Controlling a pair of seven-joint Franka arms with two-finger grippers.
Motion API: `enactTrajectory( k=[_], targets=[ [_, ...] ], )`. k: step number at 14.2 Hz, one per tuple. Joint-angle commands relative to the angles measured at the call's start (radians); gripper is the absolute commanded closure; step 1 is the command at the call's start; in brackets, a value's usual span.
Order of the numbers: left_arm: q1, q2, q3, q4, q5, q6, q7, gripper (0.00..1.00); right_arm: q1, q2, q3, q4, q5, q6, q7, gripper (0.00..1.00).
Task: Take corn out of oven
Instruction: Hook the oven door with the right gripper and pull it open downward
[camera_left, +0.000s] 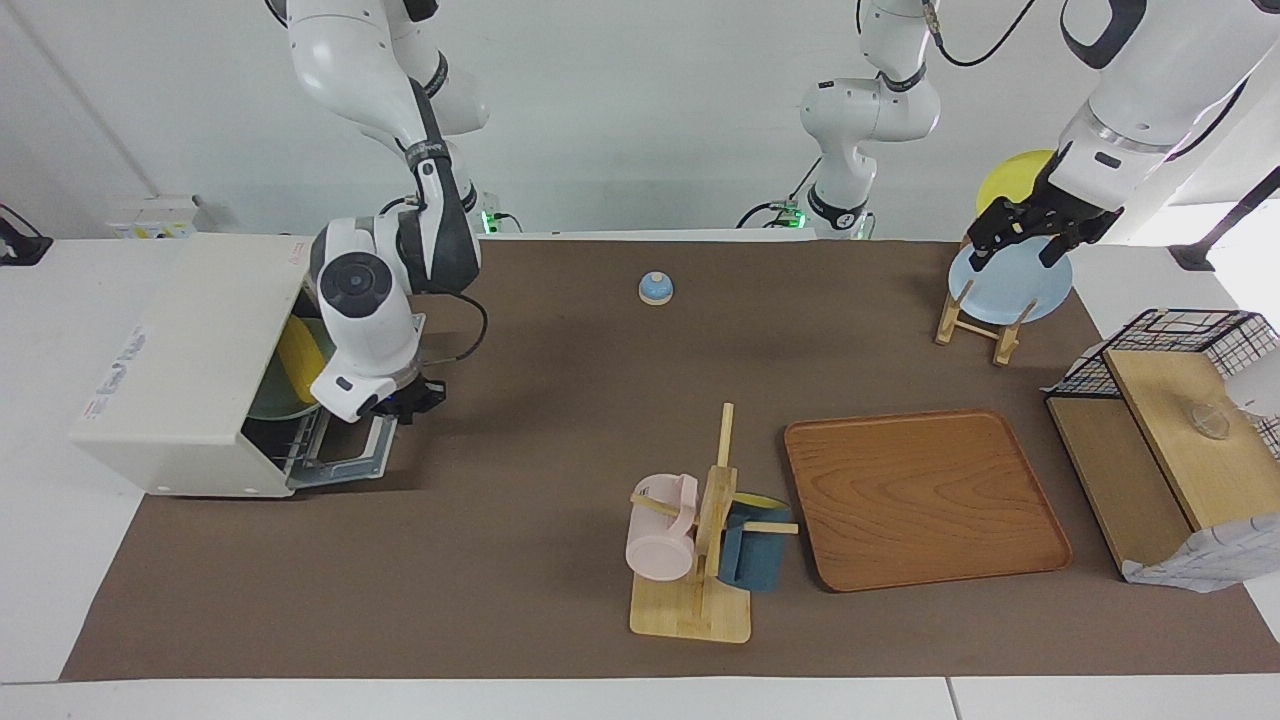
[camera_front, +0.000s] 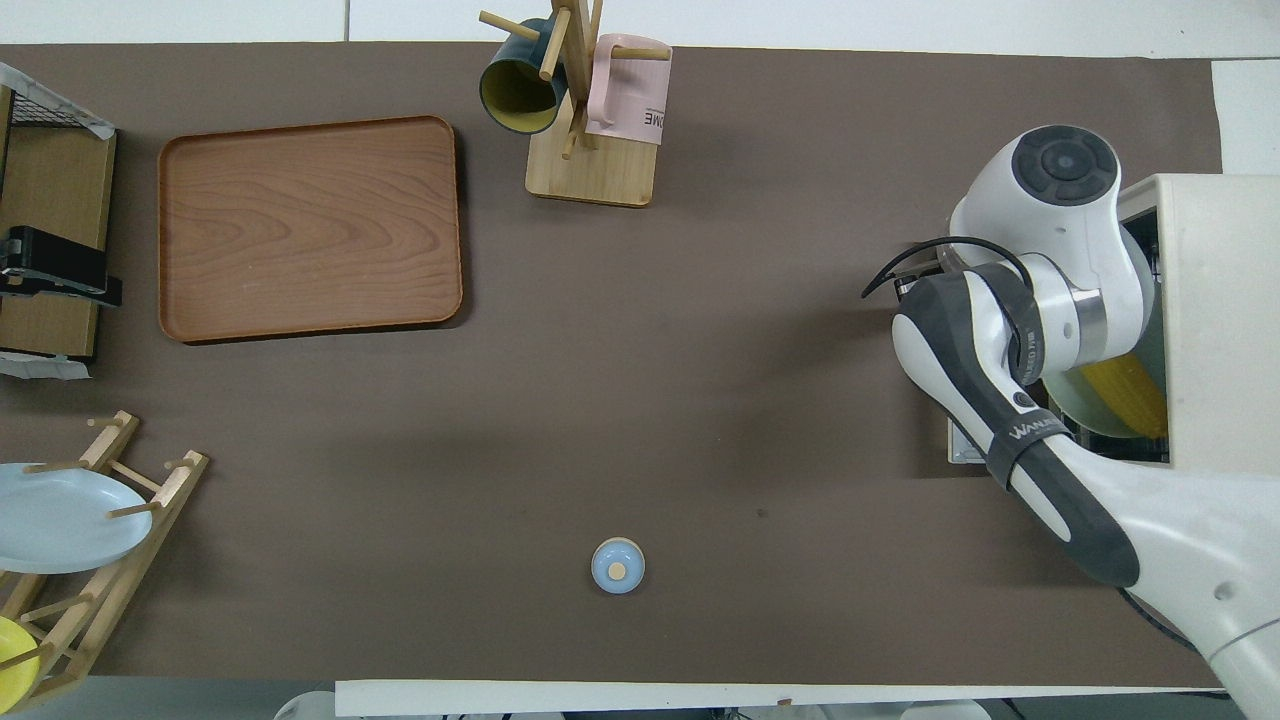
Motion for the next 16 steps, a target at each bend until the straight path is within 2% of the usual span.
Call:
enactTrajectory(
  k=[1,4,6,8,9,11,13,14,15,16],
  targets=[
    [0.005,-0.015,0.005,-0.007,0.007,-0.013,0.004,0.00,-0.020,-0.003,-0.020,-0.023,-0.032,0.040,0.000,1.00],
    [0.005,-0.015,0.007,-0.007,0.007,-0.010,0.004,0.00,-0.019,-0.002,-0.012,-0.020,0.021,0.050,0.043,0.98],
    [0.005,-0.015,0.007,-0.007,0.007,-0.010,0.004,0.00,0.020,-0.002,-0.004,-0.006,0.122,0.079,0.066,0.88],
    [0.005,-0.015,0.007,-0.007,0.007,-0.013,0.005,0.00,0.061,-0.023,-0.003,0.025,0.161,0.073,0.103,0.85],
    [0.005,-0.015,0.007,-0.007,0.007,-0.013,0.005,0.00,0.064,-0.048,-0.003,0.040,0.163,0.048,0.106,0.85],
    [0.007,-0.015,0.007,-0.007,0.007,-0.012,0.007,0.00,0.052,-0.100,-0.004,0.069,0.153,-0.104,0.104,0.84],
    [0.005,-0.015,0.007,-0.007,0.007,-0.013,0.005,0.00,0.046,-0.138,-0.013,0.069,0.140,-0.215,0.103,0.70],
    [0.005,-0.015,0.007,-0.007,0.007,-0.013,0.005,0.00,0.029,-0.148,-0.013,0.062,0.111,-0.254,0.107,0.57],
    [0.005,-0.015,0.007,-0.007,0.007,-0.013,0.005,0.00,0.005,-0.152,-0.012,0.056,0.083,-0.266,0.106,0.50],
    [0.005,-0.015,0.007,-0.007,0.007,-0.013,0.005,0.00,-0.014,-0.160,-0.012,0.043,0.074,-0.271,0.106,0.49]
  ],
)
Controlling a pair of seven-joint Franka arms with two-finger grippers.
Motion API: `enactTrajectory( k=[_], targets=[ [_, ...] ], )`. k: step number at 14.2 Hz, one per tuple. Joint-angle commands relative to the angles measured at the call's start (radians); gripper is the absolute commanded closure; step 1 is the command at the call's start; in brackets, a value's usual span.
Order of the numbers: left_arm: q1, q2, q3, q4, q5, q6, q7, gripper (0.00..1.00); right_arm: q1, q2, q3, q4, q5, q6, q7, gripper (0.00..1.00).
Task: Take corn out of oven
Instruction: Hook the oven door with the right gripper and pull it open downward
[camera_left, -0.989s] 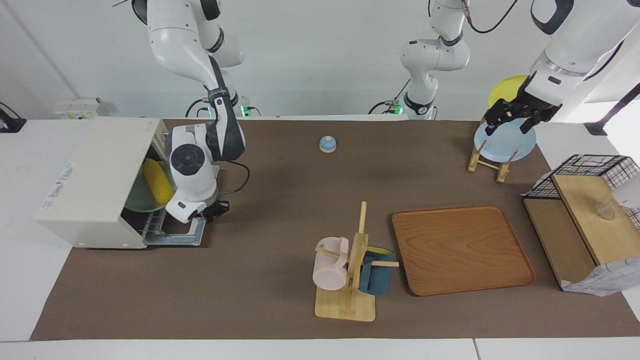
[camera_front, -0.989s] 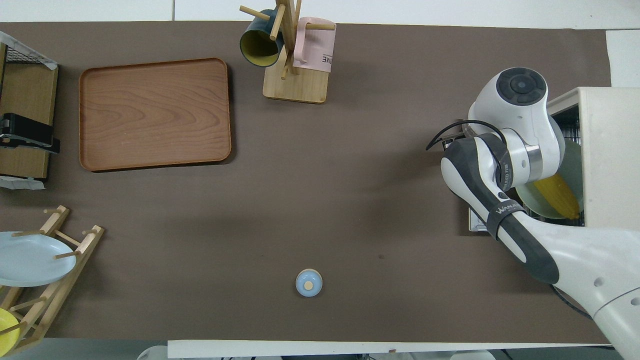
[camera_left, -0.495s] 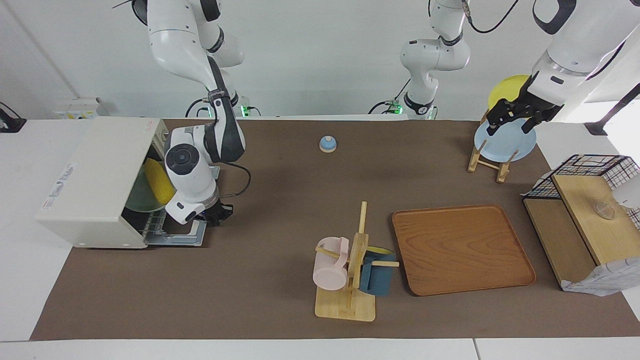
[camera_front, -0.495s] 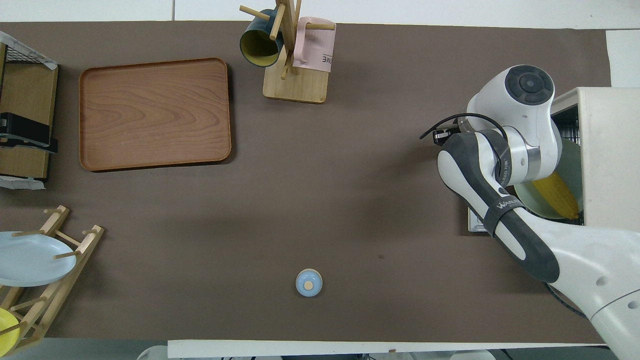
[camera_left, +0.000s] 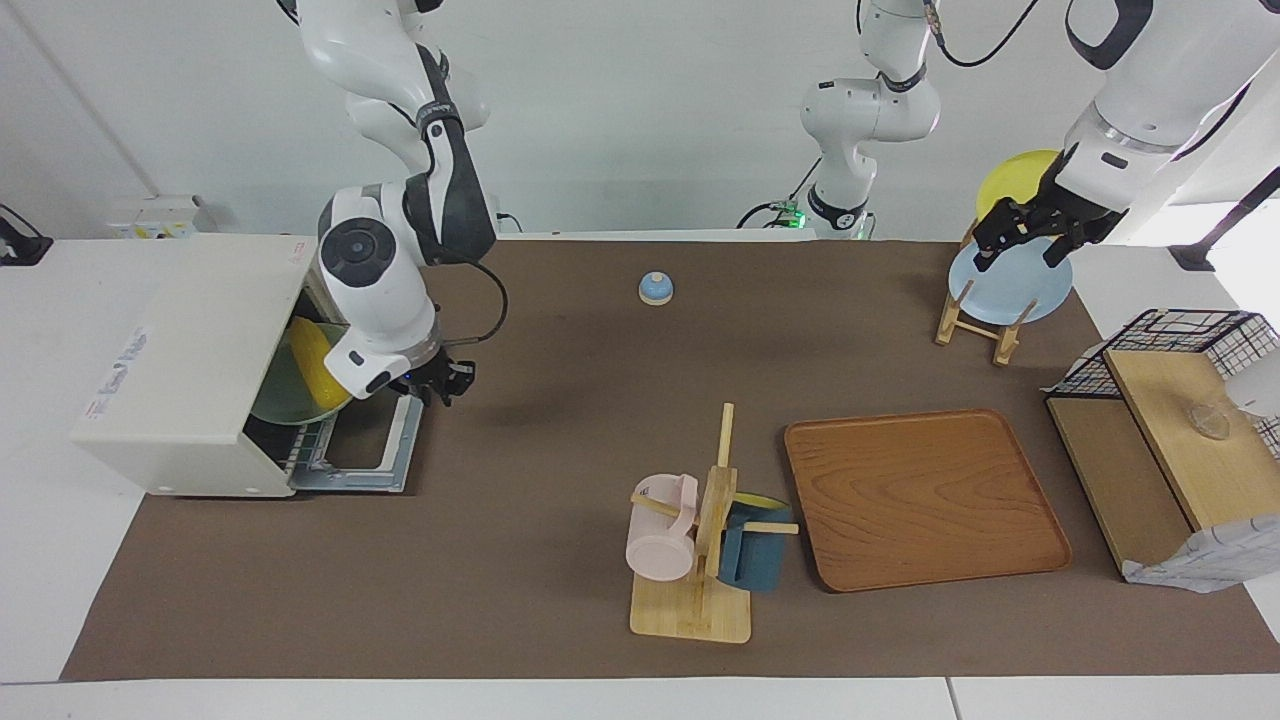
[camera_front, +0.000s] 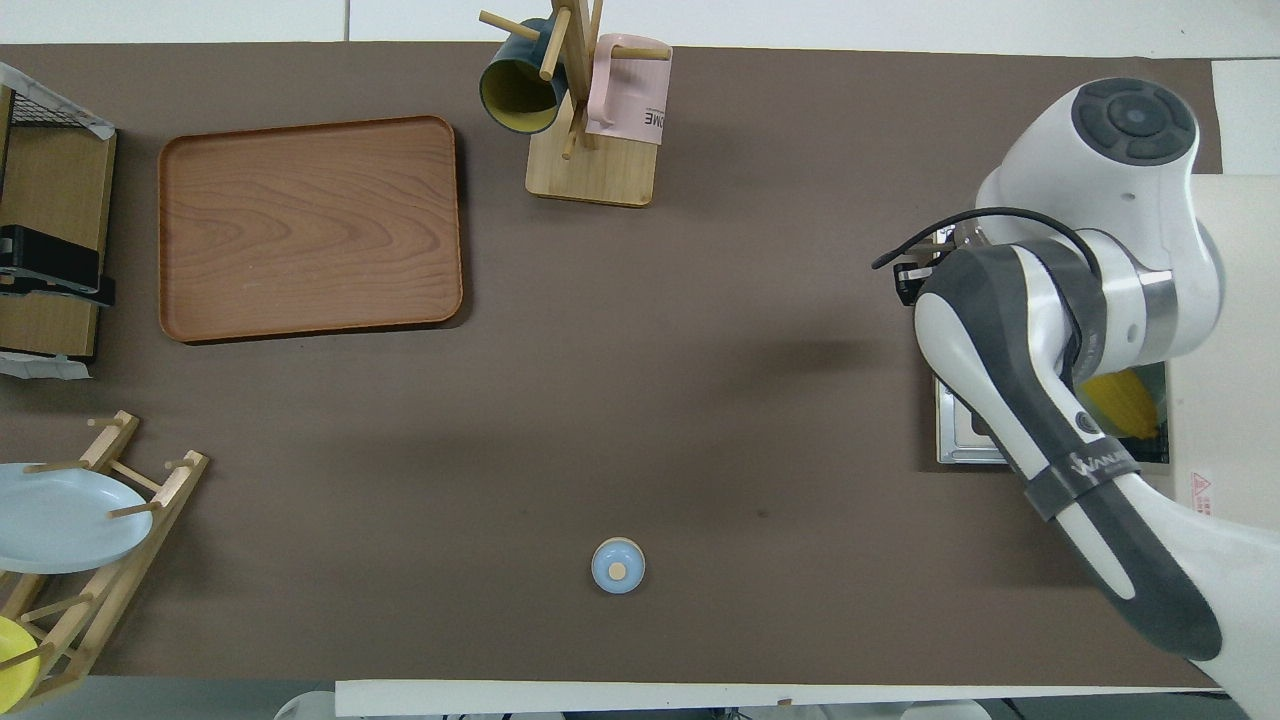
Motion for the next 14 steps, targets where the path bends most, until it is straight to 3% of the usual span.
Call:
enactTrajectory(
  k=[1,4,8,11,13,14],
  targets=[
    [0.004,-0.015,0.000,-0.007,0.007,-0.015,0.007,0.00,-0.059,-0.014,0.007,-0.057,-0.031,0.001,0.000,0.49],
    [0.004,-0.015,0.000,-0.007,0.007,-0.015,0.005,0.00,-0.119,-0.033,0.010,-0.101,-0.049,0.018,-0.023,0.50],
    [0.004,-0.015,0.000,-0.007,0.007,-0.015,0.005,0.00,-0.136,-0.036,0.010,-0.112,-0.059,0.019,-0.075,0.51],
    [0.004,-0.015,0.000,-0.007,0.007,-0.016,0.005,0.00,-0.141,-0.052,0.010,-0.176,-0.077,0.076,-0.078,0.54],
    [0.004,-0.015,0.000,-0.007,0.007,-0.016,0.005,0.00,-0.149,-0.062,0.010,-0.204,-0.086,0.099,-0.085,0.63],
    [0.004,-0.015,0.000,-0.007,0.007,-0.016,0.005,0.00,-0.149,-0.062,0.010,-0.203,-0.088,0.099,-0.089,0.79]
  ],
)
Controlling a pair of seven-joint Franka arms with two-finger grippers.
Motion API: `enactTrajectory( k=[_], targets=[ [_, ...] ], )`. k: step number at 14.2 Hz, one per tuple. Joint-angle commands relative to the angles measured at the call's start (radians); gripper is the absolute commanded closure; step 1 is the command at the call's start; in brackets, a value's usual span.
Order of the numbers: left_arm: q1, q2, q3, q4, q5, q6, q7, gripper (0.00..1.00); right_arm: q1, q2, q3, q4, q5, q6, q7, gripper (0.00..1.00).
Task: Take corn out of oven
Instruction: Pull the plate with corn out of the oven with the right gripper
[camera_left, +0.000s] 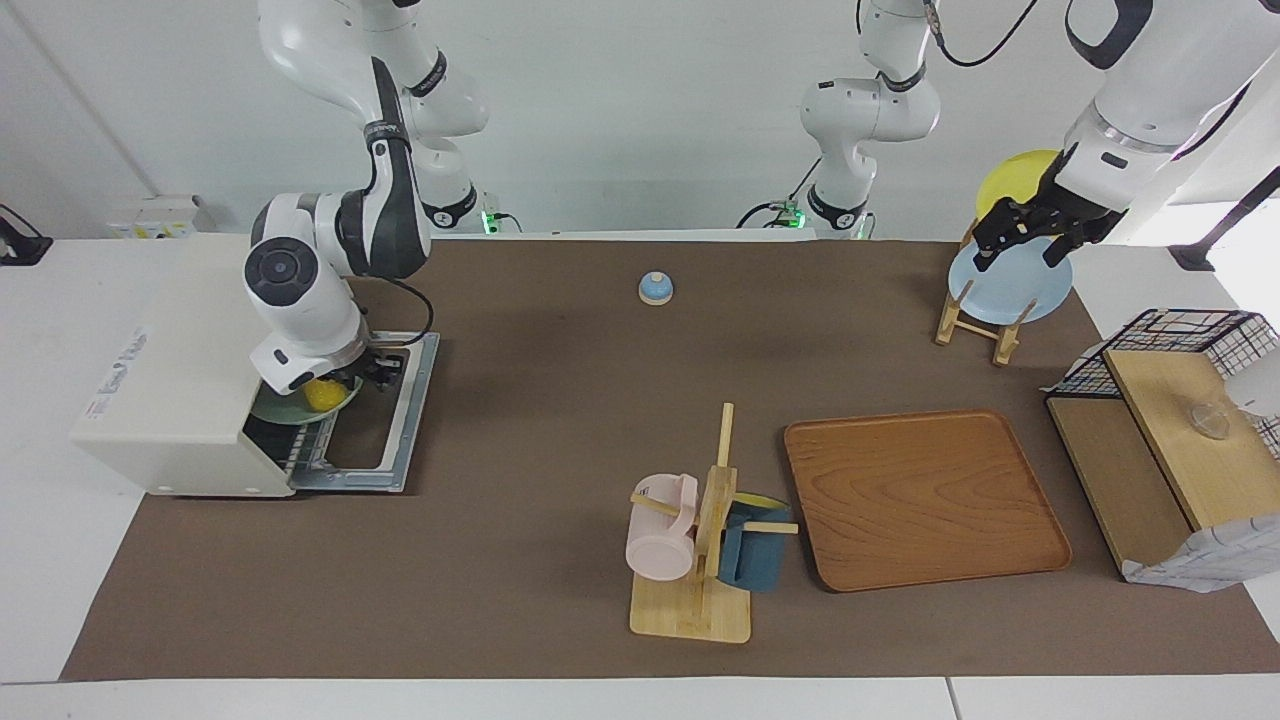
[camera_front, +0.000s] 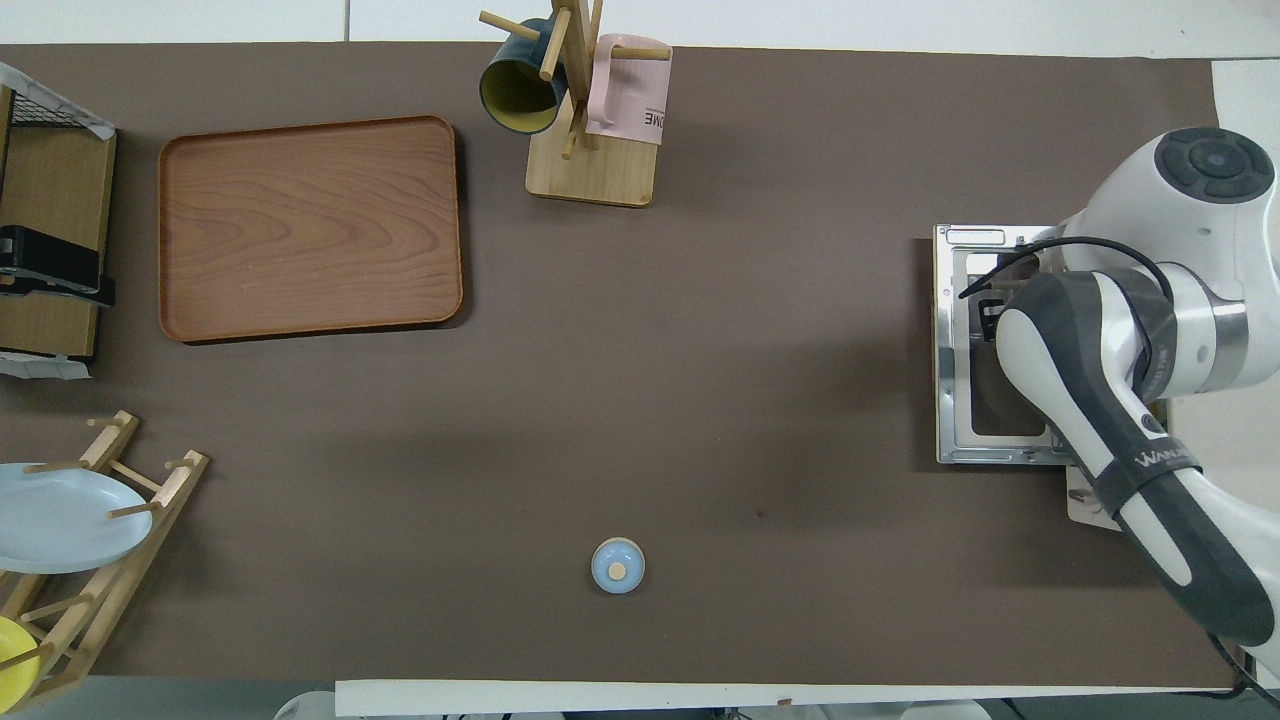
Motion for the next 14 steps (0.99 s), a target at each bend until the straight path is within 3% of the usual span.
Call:
enactTrajectory(
  k=[1,4,7,11,14],
  targets=[
    [0.005,-0.015,0.000,-0.007,0.007,-0.016,0.005,0.00,-0.020,-0.035,0.011,-0.041,-0.023,0.024,-0.043,0.96],
    [0.004,-0.015,0.000,-0.007,0.007,-0.017,0.007,0.00,0.021,-0.011,0.021,0.040,-0.026,-0.029,-0.043,1.00],
    [0.005,-0.015,0.000,-0.007,0.007,-0.017,0.005,0.00,0.162,0.055,0.021,0.241,-0.006,-0.175,0.064,1.00],
    [0.004,-0.016,0.000,-0.007,0.007,-0.017,0.012,0.00,0.424,0.387,0.021,0.722,0.060,-0.358,0.436,1.00],
    [0.005,-0.016,0.001,-0.007,0.007,-0.017,0.015,0.00,0.573,0.559,0.022,0.921,0.087,-0.318,0.650,1.00]
  ],
)
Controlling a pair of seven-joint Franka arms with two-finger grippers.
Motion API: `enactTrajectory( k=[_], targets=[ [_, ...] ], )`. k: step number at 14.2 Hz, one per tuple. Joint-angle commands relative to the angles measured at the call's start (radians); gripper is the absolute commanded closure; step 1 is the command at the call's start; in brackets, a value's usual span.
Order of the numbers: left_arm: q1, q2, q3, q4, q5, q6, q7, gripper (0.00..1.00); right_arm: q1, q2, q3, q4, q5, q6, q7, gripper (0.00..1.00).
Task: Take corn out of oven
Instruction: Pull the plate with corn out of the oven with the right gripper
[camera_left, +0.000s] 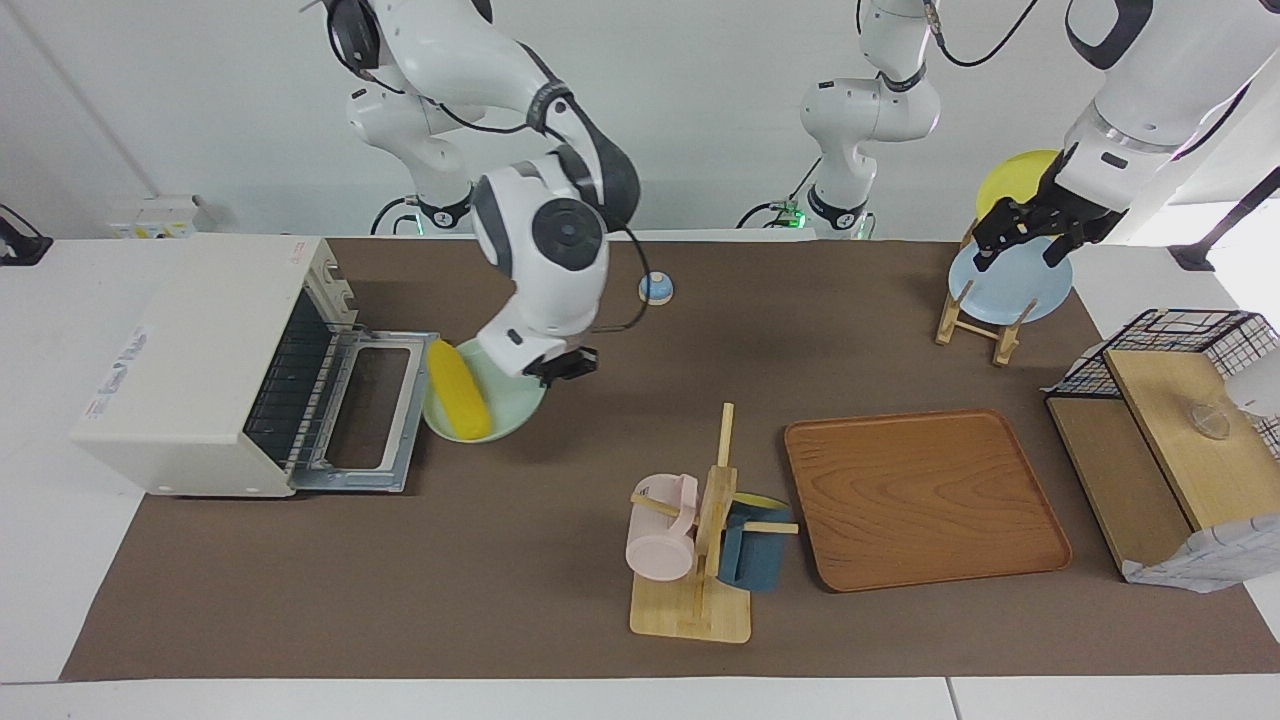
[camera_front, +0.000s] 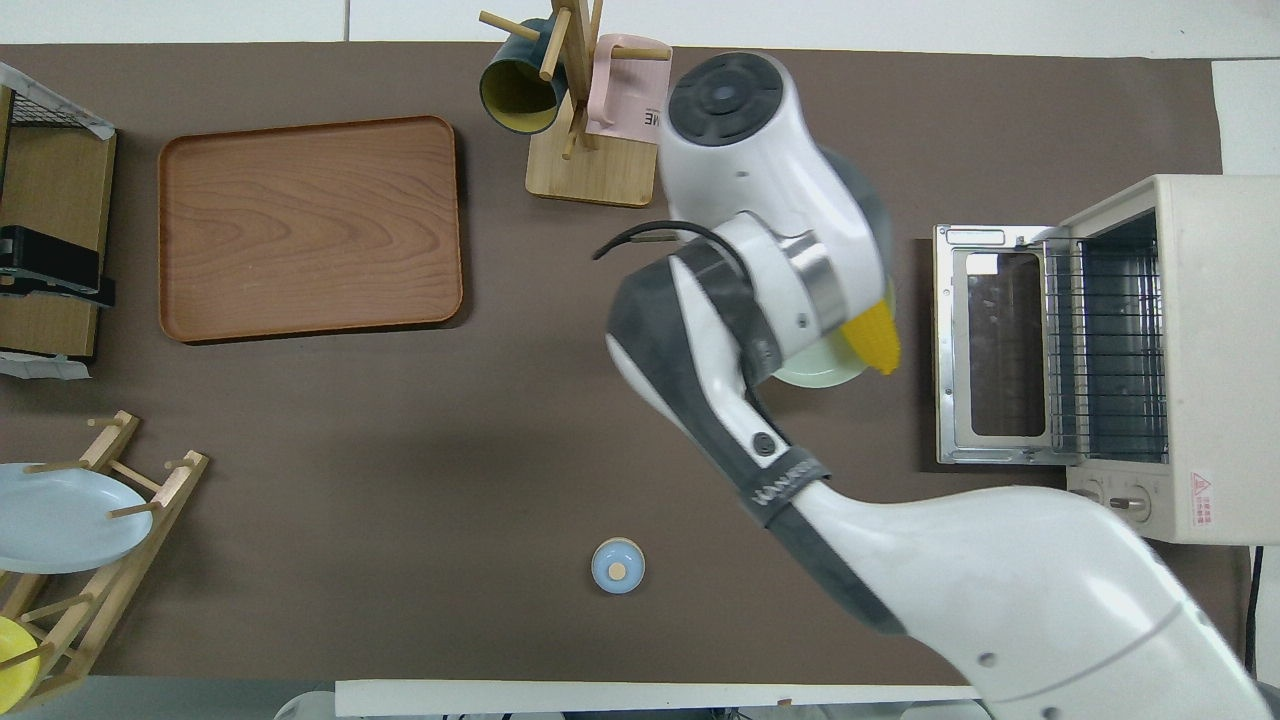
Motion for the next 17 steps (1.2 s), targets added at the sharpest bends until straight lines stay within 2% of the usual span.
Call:
enactTrajectory(
  k=[1,4,6,7,8,9,10,12,14,15,16,17],
  targets=[
    [0.005,-0.016,0.001,-0.007,0.007,-0.017,0.015,0.00,0.087,0.203,0.009,0.239,0.019,0.016,0.167,1.00],
    [0.005,-0.016,0.001,-0.007,0.007,-0.017,0.015,0.00,0.114,0.257,0.075,0.237,0.019,0.162,0.317,1.00],
    [0.005,-0.020,0.001,-0.008,0.007,-0.017,0.015,0.00,0.140,0.272,0.078,0.218,0.021,0.234,0.359,1.00],
    [0.005,-0.021,0.001,-0.010,0.007,-0.017,0.015,0.00,0.140,0.272,0.080,0.215,0.022,0.239,0.364,0.93],
    [0.005,-0.021,0.001,-0.010,0.007,-0.018,0.015,0.00,0.138,0.274,0.080,0.215,0.030,0.244,0.370,0.75],
    [0.005,-0.021,0.001,-0.010,0.007,-0.018,0.013,0.00,0.138,0.272,0.078,0.220,0.044,0.248,0.371,0.31],
    [0.005,-0.021,0.001,-0.010,0.007,-0.018,0.013,0.00,0.138,0.260,0.078,0.224,0.038,0.247,0.361,0.00],
    [0.005,-0.023,0.001,-0.011,0.007,-0.021,0.007,0.00,0.115,0.153,0.069,0.223,0.038,0.212,0.336,0.00],
    [0.005,-0.023,0.001,-0.010,0.007,-0.037,0.002,0.00,0.018,0.038,0.069,0.153,0.036,0.086,0.216,0.00],
    [0.005,-0.026,0.001,-0.017,0.007,-0.034,0.002,0.01,-0.038,-0.047,0.069,0.051,0.036,0.057,0.101,0.00],
    [0.001,-0.050,0.000,-0.060,0.007,-0.031,-0.008,0.02,-0.088,-0.124,0.067,-0.067,0.036,0.076,0.025,0.00],
    [-0.011,-0.076,-0.014,-0.108,0.007,-0.021,-0.072,0.02,-0.154,-0.201,0.069,-0.202,0.036,0.136,-0.038,0.06]
  ],
)
